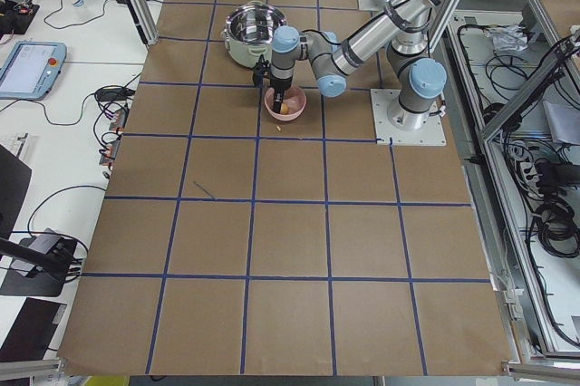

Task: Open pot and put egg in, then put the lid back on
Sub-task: 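Lower the left gripper into the pink bowl and grasp the egg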

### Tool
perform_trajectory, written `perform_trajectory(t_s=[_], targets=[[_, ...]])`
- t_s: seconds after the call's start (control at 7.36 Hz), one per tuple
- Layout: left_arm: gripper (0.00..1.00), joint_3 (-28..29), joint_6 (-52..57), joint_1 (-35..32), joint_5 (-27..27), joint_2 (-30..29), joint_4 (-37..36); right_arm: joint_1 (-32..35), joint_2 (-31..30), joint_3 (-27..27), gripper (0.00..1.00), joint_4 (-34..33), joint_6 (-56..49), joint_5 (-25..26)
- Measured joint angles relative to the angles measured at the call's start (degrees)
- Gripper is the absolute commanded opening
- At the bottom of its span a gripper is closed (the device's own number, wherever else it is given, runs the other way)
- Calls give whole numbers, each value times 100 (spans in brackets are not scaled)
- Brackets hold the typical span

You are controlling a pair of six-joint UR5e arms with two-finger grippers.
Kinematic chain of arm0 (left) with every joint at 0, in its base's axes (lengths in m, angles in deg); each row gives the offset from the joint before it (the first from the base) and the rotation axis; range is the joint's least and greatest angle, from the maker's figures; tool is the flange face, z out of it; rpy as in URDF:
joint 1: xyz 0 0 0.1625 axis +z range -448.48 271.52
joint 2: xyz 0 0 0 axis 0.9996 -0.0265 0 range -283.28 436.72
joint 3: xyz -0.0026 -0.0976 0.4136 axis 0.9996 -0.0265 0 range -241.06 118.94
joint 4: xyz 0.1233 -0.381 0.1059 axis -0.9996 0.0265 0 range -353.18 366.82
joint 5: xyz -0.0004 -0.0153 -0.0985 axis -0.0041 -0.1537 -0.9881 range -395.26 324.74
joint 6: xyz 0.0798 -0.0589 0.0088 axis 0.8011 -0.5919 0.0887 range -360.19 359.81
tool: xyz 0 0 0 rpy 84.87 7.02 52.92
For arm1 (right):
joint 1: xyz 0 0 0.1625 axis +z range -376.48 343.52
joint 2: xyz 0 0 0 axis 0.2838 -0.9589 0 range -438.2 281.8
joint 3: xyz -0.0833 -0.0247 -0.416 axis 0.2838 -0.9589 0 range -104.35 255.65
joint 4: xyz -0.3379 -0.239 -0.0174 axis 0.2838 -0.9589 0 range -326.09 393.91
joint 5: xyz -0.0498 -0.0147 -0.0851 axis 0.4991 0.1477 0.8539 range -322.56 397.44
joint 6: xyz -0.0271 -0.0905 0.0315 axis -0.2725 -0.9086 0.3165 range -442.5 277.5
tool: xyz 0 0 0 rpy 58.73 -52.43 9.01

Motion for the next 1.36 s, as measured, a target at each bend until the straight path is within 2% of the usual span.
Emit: perform_trajectory(t_s=[0.27, 0.41, 0.54, 0.81, 1.09, 1.22, 1.36], targets=[[88, -15, 0, 0, -1, -31, 3, 1, -1, 8, 31, 10, -3, -8], [83, -21, 0, 0, -1, -40, 5, 5, -5, 27, 31, 11, -7, -13], [63, -24, 0, 0, 1, -49, 4, 7, -18, 61, 31, 8, -7, -20], [35, -20, 6, 0, 5, -50, -3, 5, -48, 107, 31, 3, -2, -69], [26, -20, 8, 0, 8, -51, -4, 7, -62, 143, 31, -2, -1, -103], [16, -19, 9, 0, 9, -51, -3, 8, -67, 153, 31, -3, -1, -107], [10, -17, 9, 0, 9, -52, -4, 11, -73, 169, 31, -3, -1, -110]])
